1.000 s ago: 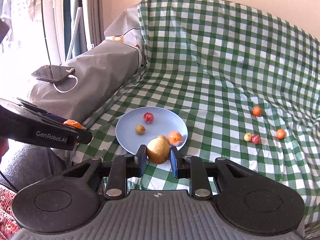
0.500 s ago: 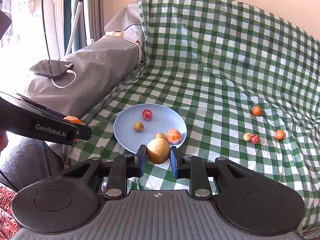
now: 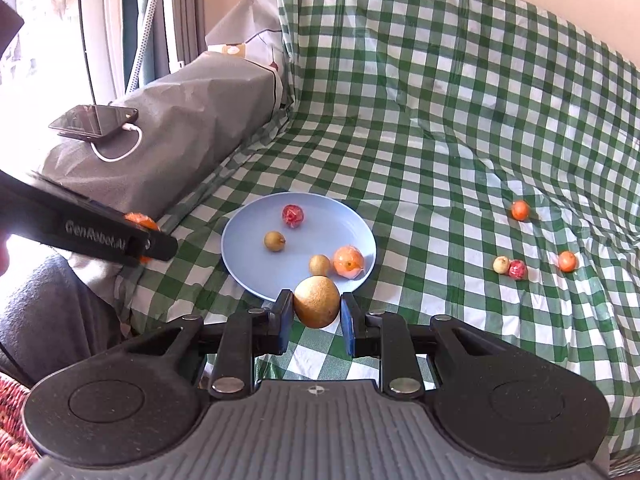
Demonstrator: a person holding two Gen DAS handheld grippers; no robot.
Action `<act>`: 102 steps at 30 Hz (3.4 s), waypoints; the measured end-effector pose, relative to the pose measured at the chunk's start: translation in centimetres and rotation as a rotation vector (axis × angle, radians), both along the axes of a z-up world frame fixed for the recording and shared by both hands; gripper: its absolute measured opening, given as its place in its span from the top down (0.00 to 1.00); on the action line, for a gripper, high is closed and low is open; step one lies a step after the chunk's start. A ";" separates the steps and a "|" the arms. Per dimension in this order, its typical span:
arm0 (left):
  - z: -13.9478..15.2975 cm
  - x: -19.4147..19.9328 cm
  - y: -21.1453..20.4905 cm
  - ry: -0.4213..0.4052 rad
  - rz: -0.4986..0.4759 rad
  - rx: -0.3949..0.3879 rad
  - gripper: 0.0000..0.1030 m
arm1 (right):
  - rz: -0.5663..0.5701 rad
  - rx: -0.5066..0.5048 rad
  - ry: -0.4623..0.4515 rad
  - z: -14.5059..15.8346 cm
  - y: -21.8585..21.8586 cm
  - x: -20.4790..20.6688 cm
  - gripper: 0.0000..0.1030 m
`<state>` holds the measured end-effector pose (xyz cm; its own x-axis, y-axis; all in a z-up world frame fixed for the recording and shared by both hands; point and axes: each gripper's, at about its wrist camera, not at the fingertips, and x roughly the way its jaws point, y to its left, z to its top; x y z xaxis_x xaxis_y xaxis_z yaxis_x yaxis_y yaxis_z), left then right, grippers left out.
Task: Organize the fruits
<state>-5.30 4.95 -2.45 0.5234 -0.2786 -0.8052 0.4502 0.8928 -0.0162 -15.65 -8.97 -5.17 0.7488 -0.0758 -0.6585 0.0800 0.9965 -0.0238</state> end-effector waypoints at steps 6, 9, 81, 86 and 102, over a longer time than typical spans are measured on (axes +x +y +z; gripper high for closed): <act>-0.7 3.7 -1.5 -0.005 -0.007 0.002 0.56 | -0.008 -0.002 0.022 -1.7 -0.3 2.9 0.75; -1.6 5.6 -2.7 0.014 -0.011 0.006 0.56 | -0.013 -0.001 0.060 -2.9 -0.5 4.6 0.75; 3.0 -6.1 -0.9 -0.167 0.006 0.070 0.00 | -0.004 0.009 -0.099 2.7 1.1 -5.2 0.01; 3.0 -6.1 -1.1 -0.151 0.008 0.060 0.00 | 0.001 0.005 -0.103 2.7 1.3 -5.3 0.01; 1.9 -5.1 -1.2 -0.116 0.014 0.086 0.00 | -0.005 0.043 -0.090 1.9 0.9 -4.9 0.01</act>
<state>-10.44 3.78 -0.55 0.6175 -0.2033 -0.7598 0.4320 0.8950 0.1116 -20.57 -8.11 -3.22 0.8049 -0.0532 -0.5910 0.0851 0.9960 0.0263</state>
